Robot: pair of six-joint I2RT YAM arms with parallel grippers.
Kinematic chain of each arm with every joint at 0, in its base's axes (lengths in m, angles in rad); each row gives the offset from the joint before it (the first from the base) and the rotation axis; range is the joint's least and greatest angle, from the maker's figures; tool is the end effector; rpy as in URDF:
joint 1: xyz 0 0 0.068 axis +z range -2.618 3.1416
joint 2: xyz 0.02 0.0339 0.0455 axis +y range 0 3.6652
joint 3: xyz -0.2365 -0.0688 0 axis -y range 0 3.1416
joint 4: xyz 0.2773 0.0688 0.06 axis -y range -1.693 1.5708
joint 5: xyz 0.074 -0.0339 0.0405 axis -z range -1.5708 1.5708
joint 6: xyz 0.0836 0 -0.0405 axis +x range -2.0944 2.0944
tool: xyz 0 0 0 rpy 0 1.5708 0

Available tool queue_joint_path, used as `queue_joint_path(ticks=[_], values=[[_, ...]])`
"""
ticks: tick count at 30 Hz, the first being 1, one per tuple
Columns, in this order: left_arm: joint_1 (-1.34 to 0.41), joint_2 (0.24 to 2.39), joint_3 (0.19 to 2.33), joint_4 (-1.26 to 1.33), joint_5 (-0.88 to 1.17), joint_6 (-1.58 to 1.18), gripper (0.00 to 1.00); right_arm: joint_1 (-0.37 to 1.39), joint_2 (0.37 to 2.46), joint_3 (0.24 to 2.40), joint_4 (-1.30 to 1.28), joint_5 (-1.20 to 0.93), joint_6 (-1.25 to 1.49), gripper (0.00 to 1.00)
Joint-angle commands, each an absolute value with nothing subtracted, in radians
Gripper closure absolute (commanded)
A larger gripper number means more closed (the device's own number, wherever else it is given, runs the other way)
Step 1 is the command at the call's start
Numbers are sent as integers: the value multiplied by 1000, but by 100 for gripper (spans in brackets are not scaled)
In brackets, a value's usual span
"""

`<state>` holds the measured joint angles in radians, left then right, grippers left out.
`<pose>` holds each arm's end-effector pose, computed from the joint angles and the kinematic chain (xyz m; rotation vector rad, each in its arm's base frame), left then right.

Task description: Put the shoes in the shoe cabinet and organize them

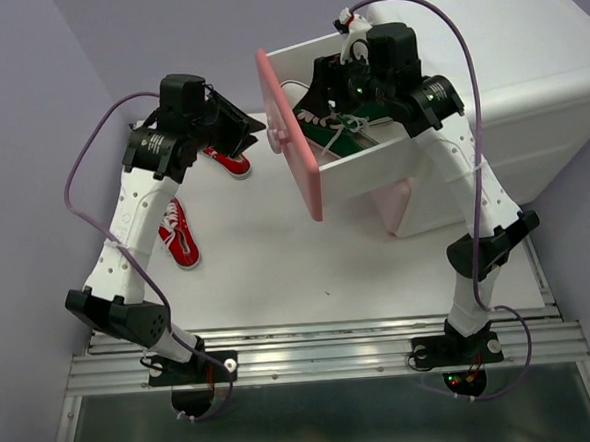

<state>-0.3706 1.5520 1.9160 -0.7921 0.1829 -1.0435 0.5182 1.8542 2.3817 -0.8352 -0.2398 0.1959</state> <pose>0.3631 -0.1574 0.4399 -0.5929 2.0808 -1.0526 0.3754 0.2369 0.4850 -0.4763 1.8728 0.7094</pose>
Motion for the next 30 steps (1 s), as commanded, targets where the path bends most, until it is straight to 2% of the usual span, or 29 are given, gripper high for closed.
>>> queue_joint_path(ticks=[1, 5, 6, 7, 8, 12, 15, 17, 22, 30], values=[[-374, 1422, 1846, -798, 207, -1048, 53, 522, 1874, 2436, -836, -221, 129, 30], [-376, 1338, 1746, -729, 276, -1072, 44, 522, 1888, 2451, -824, -221, 98, 57], [-379, 1309, 1721, -707, 305, -1078, 43, 522, 1888, 2451, -815, -235, 98, 68], [-391, 1296, 1679, -656, 314, -1097, 39, 522, 1884, 2445, -807, -245, 94, 74], [-402, 1276, 1657, -625, 331, -1104, 35, 522, 1875, 2439, -783, -261, 98, 83], [-465, 1304, 1649, -557, 328, -1111, 32, 522, 1827, 2376, -697, -206, 120, 99], [-498, 1351, 1687, -534, 313, -1097, 33, 522, 1779, 2359, -628, -132, 78, 99], [-508, 1371, 1692, -506, 304, -1104, 36, 522, 1769, 2370, -624, -104, 68, 100], [-509, 1390, 1677, -465, 213, -1137, 61, 522, 1730, 2338, -598, -170, 41, 99], [-492, 1456, 1733, -469, 72, -1167, 69, 522, 1625, 2228, -614, -308, -77, 100]])
